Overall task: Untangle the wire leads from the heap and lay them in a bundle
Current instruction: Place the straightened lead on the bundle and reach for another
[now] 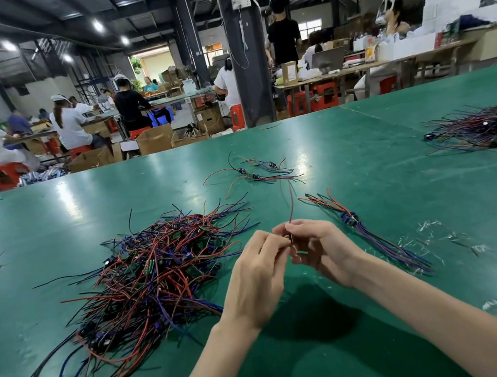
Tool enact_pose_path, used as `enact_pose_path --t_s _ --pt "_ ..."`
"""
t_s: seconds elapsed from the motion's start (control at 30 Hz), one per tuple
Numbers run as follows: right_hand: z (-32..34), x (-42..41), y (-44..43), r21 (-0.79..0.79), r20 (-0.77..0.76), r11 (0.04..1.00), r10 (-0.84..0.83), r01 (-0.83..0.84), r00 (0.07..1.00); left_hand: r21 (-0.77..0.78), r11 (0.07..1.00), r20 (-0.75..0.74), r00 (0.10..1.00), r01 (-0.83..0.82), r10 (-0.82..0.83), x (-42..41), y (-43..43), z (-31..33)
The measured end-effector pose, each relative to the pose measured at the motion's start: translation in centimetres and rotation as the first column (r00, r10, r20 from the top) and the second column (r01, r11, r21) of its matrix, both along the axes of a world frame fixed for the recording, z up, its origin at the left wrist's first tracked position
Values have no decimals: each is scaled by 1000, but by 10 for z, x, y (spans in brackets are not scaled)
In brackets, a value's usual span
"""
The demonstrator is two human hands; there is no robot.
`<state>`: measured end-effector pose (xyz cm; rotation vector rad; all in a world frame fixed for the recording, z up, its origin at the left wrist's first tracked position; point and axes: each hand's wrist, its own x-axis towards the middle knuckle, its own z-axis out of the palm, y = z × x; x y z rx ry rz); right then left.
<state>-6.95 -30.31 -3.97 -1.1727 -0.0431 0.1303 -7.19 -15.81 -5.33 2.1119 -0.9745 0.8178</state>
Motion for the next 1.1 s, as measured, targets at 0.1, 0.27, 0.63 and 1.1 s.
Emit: enact_pose_path --t_s 0.1,0.27,0.63,1.1 --pt "1 1 -3 42 11 998 -48 47 999 -83 997 -112 994 -5 -5 -2 -3 -5" --pt "4 3 -9 83 4 994 -66 65 998 -195 976 -351 936 -96 22 -1 -5 -9" --pt "3 9 -13 247 -84 966 -55 74 995 -78 986 -191 973 -149 132 2 2 -7" --pt "1 15 -21 480 -55 870 -104 118 993 -179 983 -617 783 -41 -80 -4 -5 -9"
